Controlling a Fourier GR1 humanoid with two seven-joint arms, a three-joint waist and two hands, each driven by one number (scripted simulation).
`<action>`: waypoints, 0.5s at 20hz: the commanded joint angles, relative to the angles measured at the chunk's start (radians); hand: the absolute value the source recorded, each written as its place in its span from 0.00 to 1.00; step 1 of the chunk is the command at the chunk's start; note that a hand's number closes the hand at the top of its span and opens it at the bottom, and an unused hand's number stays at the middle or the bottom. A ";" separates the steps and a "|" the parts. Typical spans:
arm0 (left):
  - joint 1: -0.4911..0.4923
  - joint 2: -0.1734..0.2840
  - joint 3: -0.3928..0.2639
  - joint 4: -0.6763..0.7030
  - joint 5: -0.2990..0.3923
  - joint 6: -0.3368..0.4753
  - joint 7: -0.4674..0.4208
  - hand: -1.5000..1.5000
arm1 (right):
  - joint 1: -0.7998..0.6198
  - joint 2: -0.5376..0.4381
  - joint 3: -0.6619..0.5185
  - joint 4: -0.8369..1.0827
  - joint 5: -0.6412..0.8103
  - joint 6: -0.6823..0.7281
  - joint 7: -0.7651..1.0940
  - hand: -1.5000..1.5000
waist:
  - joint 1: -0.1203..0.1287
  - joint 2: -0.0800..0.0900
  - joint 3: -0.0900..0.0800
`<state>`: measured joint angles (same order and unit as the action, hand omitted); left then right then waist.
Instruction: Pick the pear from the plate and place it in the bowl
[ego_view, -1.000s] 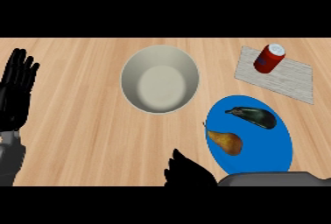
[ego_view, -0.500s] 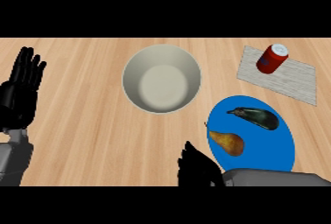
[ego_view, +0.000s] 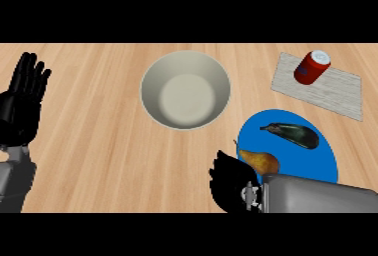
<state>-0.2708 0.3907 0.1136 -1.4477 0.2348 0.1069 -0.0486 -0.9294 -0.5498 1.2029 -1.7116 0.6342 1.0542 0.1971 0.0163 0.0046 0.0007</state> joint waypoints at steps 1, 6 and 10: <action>0.033 -0.019 0.005 -0.012 -0.017 0.003 -0.026 0.50 | -0.006 -0.030 -0.002 0.041 0.071 -0.053 -0.145 0.00 | -0.004 -0.002 0.000; 0.057 -0.029 -0.003 -0.074 -0.024 0.003 0.002 0.50 | 0.018 -0.061 0.062 0.105 0.184 -0.147 -0.254 0.00 | 0.000 -0.003 0.000; 0.091 0.003 0.037 -0.079 0.006 -0.046 0.020 0.50 | 0.015 0.053 0.045 0.206 0.250 -0.131 -0.271 0.00 | 0.003 -0.003 -0.001</action>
<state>-0.2369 0.3781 0.1306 -1.4860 0.2227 0.0949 -0.0342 -0.9106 -0.5519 1.2348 -1.5924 0.8203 0.9503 -0.0208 0.0124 0.0017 0.0003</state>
